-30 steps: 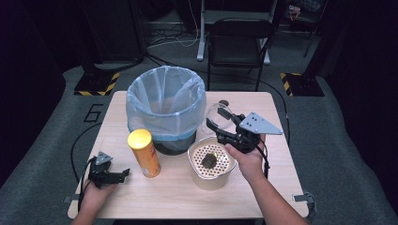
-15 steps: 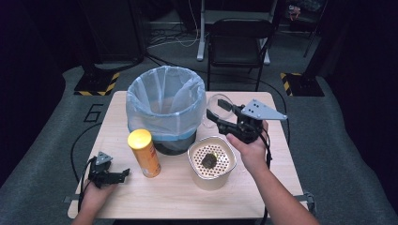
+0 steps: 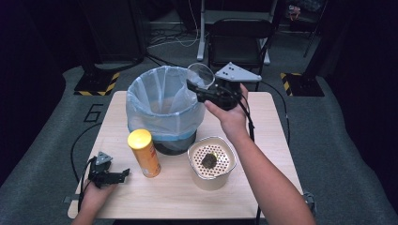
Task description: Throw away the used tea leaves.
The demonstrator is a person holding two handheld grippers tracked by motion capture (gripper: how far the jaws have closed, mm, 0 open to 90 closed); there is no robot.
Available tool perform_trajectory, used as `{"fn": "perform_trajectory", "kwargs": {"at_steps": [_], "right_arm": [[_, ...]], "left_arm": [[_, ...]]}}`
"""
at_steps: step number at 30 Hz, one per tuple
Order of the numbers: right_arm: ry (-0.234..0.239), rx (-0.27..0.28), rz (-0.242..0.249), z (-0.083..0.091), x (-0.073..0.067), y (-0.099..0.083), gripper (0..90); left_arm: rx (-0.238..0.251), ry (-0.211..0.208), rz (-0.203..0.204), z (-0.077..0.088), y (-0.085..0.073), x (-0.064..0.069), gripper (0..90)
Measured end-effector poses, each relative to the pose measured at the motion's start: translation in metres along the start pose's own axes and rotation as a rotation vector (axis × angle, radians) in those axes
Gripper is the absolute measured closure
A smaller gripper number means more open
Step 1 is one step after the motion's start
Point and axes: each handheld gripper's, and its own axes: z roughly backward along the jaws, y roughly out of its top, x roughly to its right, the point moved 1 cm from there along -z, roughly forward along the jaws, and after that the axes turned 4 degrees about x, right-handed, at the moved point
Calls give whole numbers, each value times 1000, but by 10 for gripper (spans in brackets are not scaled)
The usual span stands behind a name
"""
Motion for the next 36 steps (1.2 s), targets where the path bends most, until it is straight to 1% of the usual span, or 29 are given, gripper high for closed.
{"fn": "perform_trajectory", "kwargs": {"at_steps": [1,2,4,5,6,9,10,12,17,19,21,22,23,24,25,26,27,30,31,34,35,36], "right_arm": [[-3,-2,1,-7,0,0,448],[4,-9,4,-16,-1,1,447],[12,-22,10,-29,-3,0,444],[18,-33,8,-39,-4,-1,423],[19,-42,2,-44,-5,-2,416],[11,-71,9,-59,-6,-5,414],[7,-77,3,-62,-7,-6,415],[7,-90,15,-68,-8,-9,416],[7,-102,1,-75,-8,-13,411],[-16,-112,-20,-78,-7,-15,344],[-17,-141,-57,-81,-5,-16,219],[-22,-152,-58,-83,-4,-17,188],[-24,-162,-76,-83,-4,-18,160],[-13,-170,-88,-83,-4,-19,149],[-6,-184,-78,-83,-3,-20,150],[-12,-195,-72,-83,-4,-21,150],[-17,-195,-69,-82,-5,-21,150],[-14,-186,-67,-80,-4,-22,150],[-8,-183,-73,-78,-4,-22,153],[2,-176,-57,-76,-4,-22,165],[11,-176,-59,-75,-5,-22,173],[8,-176,-63,-74,-5,-22,183]], "left_arm": [[1,-2,7,0,0,0,39],[1,-3,12,0,0,1,39],[0,1,1,0,0,0,39],[1,0,0,0,0,0,39],[1,0,0,0,0,0,39],[2,0,0,0,0,0,39],[0,-1,2,0,0,0,39],[0,0,0,0,0,0,39],[0,-2,2,0,0,0,39],[0,-2,2,0,0,0,39],[0,-2,2,0,0,0,39],[0,-2,3,0,0,0,39],[0,-2,2,0,0,0,39],[1,-2,2,0,0,0,39],[0,-2,2,0,0,0,39],[1,-2,2,0,0,0,39],[0,-2,3,0,0,0,39],[0,-2,2,0,0,0,39],[0,-2,2,0,0,0,39],[0,-2,3,0,0,0,39],[0,-2,2,0,0,0,39],[0,-2,3,0,0,0,39]]}}
